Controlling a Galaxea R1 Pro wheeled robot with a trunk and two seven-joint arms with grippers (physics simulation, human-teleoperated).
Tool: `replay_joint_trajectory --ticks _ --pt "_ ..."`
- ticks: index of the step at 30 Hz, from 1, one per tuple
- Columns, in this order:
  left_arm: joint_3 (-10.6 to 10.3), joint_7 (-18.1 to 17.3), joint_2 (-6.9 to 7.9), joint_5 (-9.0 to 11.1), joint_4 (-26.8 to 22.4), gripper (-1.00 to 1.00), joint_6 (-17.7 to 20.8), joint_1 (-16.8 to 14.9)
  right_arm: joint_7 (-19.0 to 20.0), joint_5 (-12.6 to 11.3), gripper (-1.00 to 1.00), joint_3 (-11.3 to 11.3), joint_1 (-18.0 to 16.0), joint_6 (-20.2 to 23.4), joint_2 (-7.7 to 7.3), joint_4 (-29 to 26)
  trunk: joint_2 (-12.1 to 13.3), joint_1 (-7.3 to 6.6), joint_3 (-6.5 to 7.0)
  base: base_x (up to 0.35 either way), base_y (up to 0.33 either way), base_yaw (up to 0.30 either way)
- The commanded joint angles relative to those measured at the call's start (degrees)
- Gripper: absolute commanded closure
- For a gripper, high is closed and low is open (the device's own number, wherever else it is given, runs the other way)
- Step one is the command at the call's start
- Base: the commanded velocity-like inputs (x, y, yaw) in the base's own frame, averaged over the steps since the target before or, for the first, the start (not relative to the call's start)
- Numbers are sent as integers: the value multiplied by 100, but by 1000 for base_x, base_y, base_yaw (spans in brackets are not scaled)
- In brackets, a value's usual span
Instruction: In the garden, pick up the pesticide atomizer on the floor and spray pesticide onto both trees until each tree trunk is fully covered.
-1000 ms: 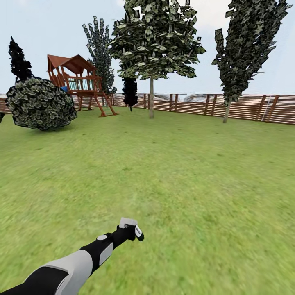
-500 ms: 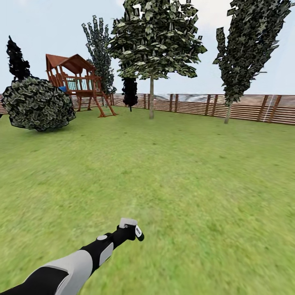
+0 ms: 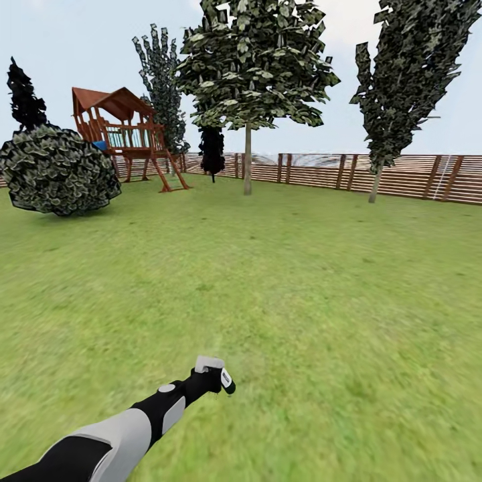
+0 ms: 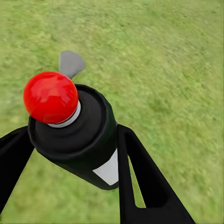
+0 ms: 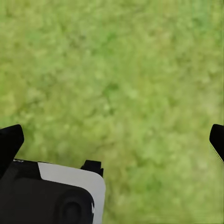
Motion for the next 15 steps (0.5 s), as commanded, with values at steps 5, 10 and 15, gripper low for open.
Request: replay_joint_trajectory --ticks 5,10,15 --pt "-43 -12 0 61 10 100 -21 -6 26 -47 -100 40 -12 -39 -1 25 -8 7 -7 350 0 0" --pt "-43 -12 0 61 9 100 -21 -6 26 -47 -100 40 -10 -39 -1 25 -8 7 -7 350 0 0" --pt "-50 -12 0 61 9 100 -21 -6 27 -47 -100 40 -9 -39 -1 25 -8 7 -7 350 0 0"
